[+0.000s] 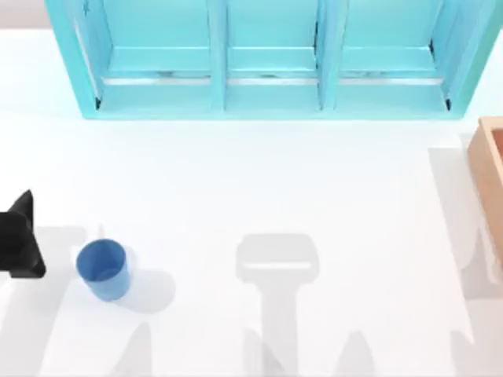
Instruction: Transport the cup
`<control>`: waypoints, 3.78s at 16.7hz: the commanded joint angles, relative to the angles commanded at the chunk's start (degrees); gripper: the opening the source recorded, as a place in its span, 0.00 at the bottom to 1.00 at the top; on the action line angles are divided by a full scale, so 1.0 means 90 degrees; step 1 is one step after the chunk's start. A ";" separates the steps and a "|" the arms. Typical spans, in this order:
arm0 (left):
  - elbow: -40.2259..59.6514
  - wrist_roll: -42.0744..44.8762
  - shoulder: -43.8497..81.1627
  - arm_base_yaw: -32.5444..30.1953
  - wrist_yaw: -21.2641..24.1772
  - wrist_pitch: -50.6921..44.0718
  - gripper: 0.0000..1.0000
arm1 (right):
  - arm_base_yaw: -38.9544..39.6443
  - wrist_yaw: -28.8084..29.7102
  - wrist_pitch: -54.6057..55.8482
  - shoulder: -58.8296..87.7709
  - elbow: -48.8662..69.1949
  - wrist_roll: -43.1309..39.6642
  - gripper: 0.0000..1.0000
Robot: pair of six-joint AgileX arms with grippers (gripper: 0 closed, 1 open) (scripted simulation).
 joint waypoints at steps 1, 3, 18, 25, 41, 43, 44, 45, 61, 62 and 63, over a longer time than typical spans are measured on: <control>0.0450 -0.0141 0.0596 -0.0148 -0.0001 -0.0414 1.00 | 0.0000 0.0000 0.0000 0.0000 0.0000 0.0000 1.00; 0.1379 -0.0438 0.1916 -0.0458 -0.0002 -0.1293 1.00 | 0.0000 0.0000 0.0000 0.0000 0.0000 0.0000 1.00; 0.6337 -0.2017 0.8328 -0.2087 -0.0022 -0.5812 1.00 | 0.0000 0.0000 0.0000 0.0000 0.0000 0.0000 1.00; 0.6238 -0.2004 0.8351 -0.2063 -0.0020 -0.5706 1.00 | 0.0000 0.0000 0.0000 0.0000 0.0000 0.0000 1.00; 0.4580 -0.1986 0.9081 -0.2068 -0.0020 -0.3311 0.85 | 0.0000 0.0000 0.0000 0.0000 0.0000 0.0000 1.00; 0.4580 -0.1986 0.9081 -0.2068 -0.0020 -0.3311 0.70 | 0.0000 0.0000 0.0000 0.0000 0.0000 0.0000 1.00; 0.4580 -0.1986 0.9081 -0.2068 -0.0020 -0.3311 0.62 | 0.0000 0.0000 0.0000 0.0000 0.0000 0.0000 1.00; 0.4580 -0.1986 0.9081 -0.2068 -0.0020 -0.3311 0.55 | 0.0000 0.0000 0.0000 0.0000 0.0000 0.0000 1.00; 0.4581 -0.1982 0.9071 -0.2066 -0.0020 -0.3312 0.00 | 0.0000 0.0000 0.0000 0.0000 0.0000 0.0000 1.00; 0.4589 -0.1969 0.9075 -0.2053 -0.0019 -0.3318 0.00 | 0.0000 0.0000 0.0000 0.0000 0.0000 0.0000 1.00; 0.4630 -0.1899 0.9091 -0.1982 -0.0019 -0.3350 0.00 | 0.0000 0.0000 0.0000 0.0000 0.0000 0.0000 1.00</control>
